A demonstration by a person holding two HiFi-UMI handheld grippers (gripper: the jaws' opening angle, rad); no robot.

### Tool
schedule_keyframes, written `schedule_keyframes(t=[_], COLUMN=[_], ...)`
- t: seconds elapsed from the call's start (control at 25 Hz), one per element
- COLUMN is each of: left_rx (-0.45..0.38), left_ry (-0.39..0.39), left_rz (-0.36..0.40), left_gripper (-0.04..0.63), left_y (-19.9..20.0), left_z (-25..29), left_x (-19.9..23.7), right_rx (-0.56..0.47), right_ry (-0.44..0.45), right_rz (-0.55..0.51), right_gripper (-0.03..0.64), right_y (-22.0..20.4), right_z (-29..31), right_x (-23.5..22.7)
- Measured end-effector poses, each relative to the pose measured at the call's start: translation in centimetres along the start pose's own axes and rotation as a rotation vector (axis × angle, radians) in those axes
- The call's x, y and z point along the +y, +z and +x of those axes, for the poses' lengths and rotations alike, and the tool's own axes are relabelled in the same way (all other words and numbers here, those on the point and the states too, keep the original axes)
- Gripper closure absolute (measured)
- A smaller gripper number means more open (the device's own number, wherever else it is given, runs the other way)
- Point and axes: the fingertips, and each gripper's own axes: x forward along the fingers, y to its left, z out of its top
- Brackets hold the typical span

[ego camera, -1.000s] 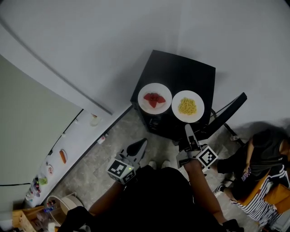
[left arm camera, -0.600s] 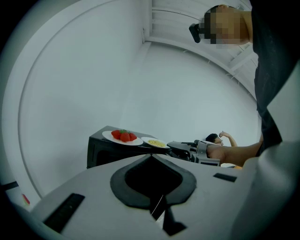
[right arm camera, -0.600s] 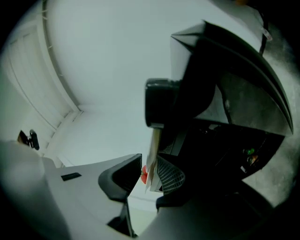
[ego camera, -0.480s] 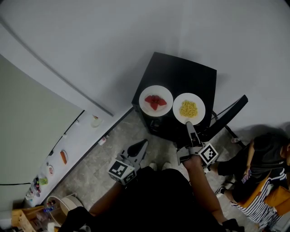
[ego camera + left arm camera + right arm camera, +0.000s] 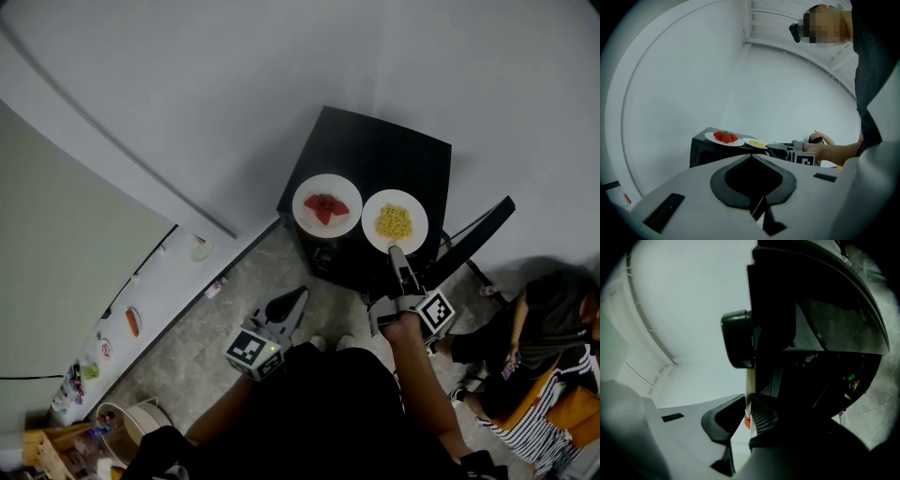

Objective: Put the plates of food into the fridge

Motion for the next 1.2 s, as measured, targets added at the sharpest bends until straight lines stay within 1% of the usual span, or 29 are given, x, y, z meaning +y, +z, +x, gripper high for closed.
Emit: schedule_keyframes(t=[0.2,0.36,0.72,1.2], left_rx=[0.001,0.010,0.011,0.029], left_ry=[0.001,-0.003,-0.039,-0.053], left_rz=[0.000,0.001,-0.009,-0.021], left_gripper=[0.572,0.571,0.572,0.572], left_y=[0.0,-0.1,-1.0,-2.0], left_z=[-0.3,-0.4,-1.1,-2.9], left_x=[-0.1,-0.4,-1.6,-2.7], right_rx=[0.010,0.025,0.076,0.155], right_ry=[-0.014,-0.010,-0.019,-0.022], right_rz=[-0.010,0.008,-0.042,-0.046], right_gripper=[0.568,0.569,0.571,0.571], right_y=[-0.4,-1.1,-2.8,-6.3], right_z=[-0.8,-1.9,-5.4,-9.1], right_x=[0.1,0.5,1.0,1.0])
